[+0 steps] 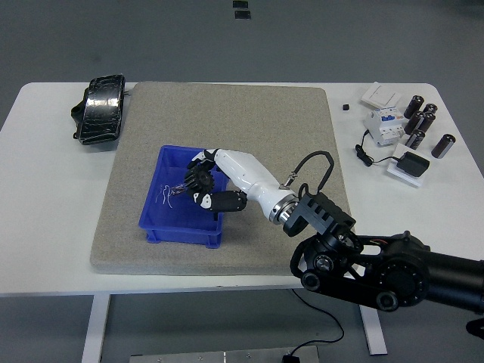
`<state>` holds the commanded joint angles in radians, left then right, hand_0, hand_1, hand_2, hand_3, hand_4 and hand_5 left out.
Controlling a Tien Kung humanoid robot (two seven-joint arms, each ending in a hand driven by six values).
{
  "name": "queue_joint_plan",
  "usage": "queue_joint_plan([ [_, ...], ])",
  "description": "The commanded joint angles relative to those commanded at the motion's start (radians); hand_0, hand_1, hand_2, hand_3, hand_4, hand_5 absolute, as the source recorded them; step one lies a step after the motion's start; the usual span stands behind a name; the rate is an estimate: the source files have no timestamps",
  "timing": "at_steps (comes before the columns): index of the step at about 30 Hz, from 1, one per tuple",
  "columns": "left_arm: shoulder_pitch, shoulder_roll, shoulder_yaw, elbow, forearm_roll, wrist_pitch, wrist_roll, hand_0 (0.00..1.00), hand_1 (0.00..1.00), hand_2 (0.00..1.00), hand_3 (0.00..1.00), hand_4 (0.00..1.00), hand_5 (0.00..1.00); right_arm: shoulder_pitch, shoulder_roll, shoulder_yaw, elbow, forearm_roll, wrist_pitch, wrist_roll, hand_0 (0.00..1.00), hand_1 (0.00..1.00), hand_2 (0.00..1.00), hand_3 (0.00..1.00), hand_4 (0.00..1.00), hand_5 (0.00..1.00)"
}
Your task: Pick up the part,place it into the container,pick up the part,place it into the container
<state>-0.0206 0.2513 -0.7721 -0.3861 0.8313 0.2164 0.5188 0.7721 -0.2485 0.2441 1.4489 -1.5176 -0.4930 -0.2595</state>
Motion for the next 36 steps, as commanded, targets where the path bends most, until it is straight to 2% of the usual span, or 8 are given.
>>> queue_joint_plan([
  [2,0.001,0.0,-0.001,-0.001,0.002,0.0,0.002,0.703,0.661,0.655,0.725,0.78,0.604,0.0,0.0,0.003,-0.002,0.011,0.008,0.008,0.632,0.69,0.669,0.701,0.534,0.311],
  [3,0.002,0.0,-0.003,-0.002,0.004,0.0,0.004,0.703,0.661,0.656,0.725,0.779,0.602,0.0,-0.001,0.007,-0.004,0.024,0.018,0.019,0.706,0.767,0.79,0.765,0.577,0.297],
  [8,0.002,0.001,-0.006,-0.003,0.008,0.0,0.008,0.703,0.661,0.656,0.725,0.779,0.602,0.001,0.0,0.016,-0.013,0.053,0.053,0.044,0.706,0.767,0.79,0.765,0.577,0.297],
  [9,0.001,0.001,-0.006,-0.003,0.009,0.0,0.009,0.703,0.661,0.655,0.724,0.778,0.602,0.002,0.0,0.017,-0.014,0.055,0.057,0.045,0.81,0.875,0.937,0.957,0.794,0.43],
  [15,-0.001,0.001,-0.007,-0.003,0.01,-0.001,0.008,0.702,0.659,0.655,0.723,0.779,0.601,0.004,0.002,0.018,-0.017,0.055,0.062,0.041,0.844,0.897,0.967,0.995,0.852,0.472],
  [26,-0.004,0.0,-0.003,-0.002,0.004,-0.001,0.004,0.701,0.659,0.653,0.721,0.779,0.599,-0.017,-0.008,0.067,-0.016,0.031,0.012,0.021,0.839,0.89,0.955,0.98,0.871,0.493],
  [27,-0.004,-0.001,-0.003,-0.002,0.004,-0.001,0.004,0.7,0.658,0.653,0.721,0.78,0.6,-0.021,-0.011,0.077,-0.019,0.024,0.005,0.018,0.725,0.783,0.804,0.85,0.794,0.441],
  [36,-0.002,-0.003,0.002,-0.001,-0.003,0.001,0.0,0.7,0.658,0.652,0.721,0.779,0.599,-0.085,-0.095,0.126,-0.08,-0.132,0.017,-0.069,0.594,0.683,0.736,0.764,0.755,0.425],
])
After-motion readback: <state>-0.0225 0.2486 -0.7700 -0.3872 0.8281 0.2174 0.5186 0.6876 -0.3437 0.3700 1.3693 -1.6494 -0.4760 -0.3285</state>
